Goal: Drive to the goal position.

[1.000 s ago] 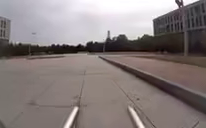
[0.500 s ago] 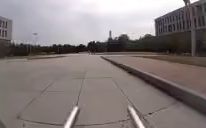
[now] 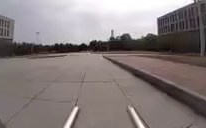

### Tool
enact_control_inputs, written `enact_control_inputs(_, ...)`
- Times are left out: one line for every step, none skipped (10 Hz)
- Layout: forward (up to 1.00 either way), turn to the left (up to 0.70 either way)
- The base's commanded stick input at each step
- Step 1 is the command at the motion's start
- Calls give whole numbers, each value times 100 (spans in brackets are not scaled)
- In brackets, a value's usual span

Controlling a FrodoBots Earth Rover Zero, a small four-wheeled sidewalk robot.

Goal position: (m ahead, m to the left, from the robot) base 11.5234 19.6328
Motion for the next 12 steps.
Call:
enact_control_inputs(69,0)
enact_control_inputs(69,0)
enact_control_inputs(69,0)
enact_control_inputs(69,0)
enact_control_inputs(69,0)
enact_control_inputs(69,0)
enact_control_inputs(69,0)
enact_control_inputs(69,0)
enact_control_inputs(69,0)
enact_control_inputs(69,0)
enact_control_inputs(69,0)
enact_control_inputs(69,0)
